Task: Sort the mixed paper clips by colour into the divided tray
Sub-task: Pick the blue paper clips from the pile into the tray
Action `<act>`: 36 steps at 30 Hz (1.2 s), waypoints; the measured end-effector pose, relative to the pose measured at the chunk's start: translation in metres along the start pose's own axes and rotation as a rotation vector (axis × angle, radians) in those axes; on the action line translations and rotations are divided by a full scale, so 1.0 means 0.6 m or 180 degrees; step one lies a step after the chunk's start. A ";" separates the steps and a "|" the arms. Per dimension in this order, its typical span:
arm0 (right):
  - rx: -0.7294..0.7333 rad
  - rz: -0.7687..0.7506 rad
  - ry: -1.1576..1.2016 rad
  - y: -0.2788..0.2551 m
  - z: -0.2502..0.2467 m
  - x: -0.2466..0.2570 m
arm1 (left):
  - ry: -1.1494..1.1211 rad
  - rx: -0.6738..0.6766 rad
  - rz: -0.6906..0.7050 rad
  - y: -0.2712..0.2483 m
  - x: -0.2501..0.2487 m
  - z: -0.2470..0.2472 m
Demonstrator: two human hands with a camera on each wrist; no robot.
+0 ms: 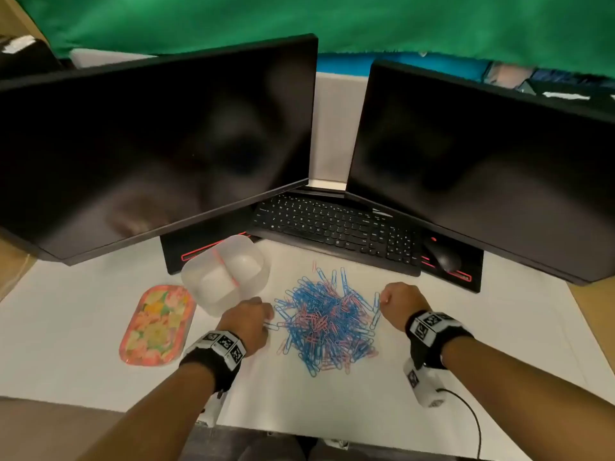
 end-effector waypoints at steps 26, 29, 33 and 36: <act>0.0833 -0.0074 0.2090 0.038 -0.002 -0.020 | -0.1690 -0.0010 -0.0051 0.006 0.010 -0.005; 0.0911 0.0034 0.2493 0.029 0.003 -0.032 | -0.2242 0.0162 -0.0094 0.006 0.002 0.001; 0.0915 0.0159 0.3012 0.027 0.019 -0.046 | -0.3270 0.0195 -0.0251 0.011 0.003 0.006; 0.0723 -0.0250 0.1936 0.027 0.019 -0.042 | -0.3785 0.0096 -0.0397 0.010 0.001 0.003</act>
Point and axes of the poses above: each hand's wrist, its own y-axis towards the middle knuckle, its own z-axis out of the palm, x = y × z, the point moved 5 cm from there along y, towards the middle knuckle, and after that the axes turned 7 degrees about x, right-handed, at the moved point
